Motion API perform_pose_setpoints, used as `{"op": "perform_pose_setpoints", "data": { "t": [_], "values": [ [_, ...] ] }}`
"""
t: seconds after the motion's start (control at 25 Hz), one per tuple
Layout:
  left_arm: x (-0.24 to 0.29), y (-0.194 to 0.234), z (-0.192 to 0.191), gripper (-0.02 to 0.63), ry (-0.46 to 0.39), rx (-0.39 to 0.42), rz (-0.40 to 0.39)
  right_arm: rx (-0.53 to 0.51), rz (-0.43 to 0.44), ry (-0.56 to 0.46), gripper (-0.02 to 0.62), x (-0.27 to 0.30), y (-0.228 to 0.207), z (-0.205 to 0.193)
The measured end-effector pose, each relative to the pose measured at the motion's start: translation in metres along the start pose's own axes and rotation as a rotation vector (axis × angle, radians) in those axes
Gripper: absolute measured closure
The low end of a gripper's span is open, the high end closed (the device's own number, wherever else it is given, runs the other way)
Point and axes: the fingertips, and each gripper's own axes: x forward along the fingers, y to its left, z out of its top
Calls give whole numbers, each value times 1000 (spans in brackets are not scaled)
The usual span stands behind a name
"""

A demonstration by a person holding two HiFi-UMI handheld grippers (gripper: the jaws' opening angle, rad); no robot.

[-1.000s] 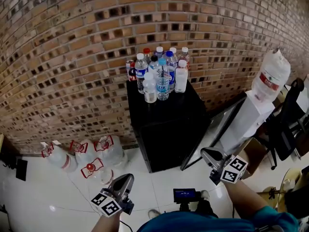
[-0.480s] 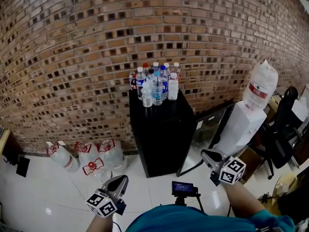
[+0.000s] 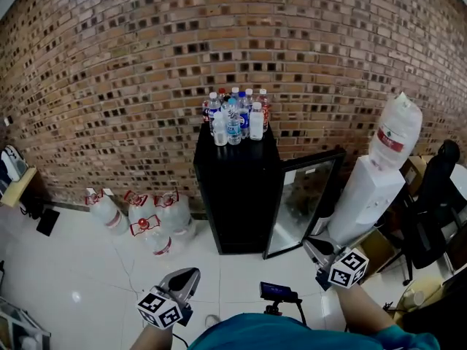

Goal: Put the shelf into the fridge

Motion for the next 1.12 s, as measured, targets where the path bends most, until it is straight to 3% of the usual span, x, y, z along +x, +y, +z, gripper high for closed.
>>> {"op": "perform_pose_setpoints", "data": {
  "t": [0.24,0.56,0.84,1.12],
  "values": [
    [-44,-42,33,578,41,1,8,28,31,-1,594,-17,52,38],
    [-144,-66,39,578,-1,-38,-24,-14,47,21,594,-14,172,34],
    [-260,-96,56,578,38,-21,-108,17,-12,13,594,-39,310,42],
    [-307,-140,80,578,32,-13,-145,17,-81,6,594,-100,367,66]
  ]
}}
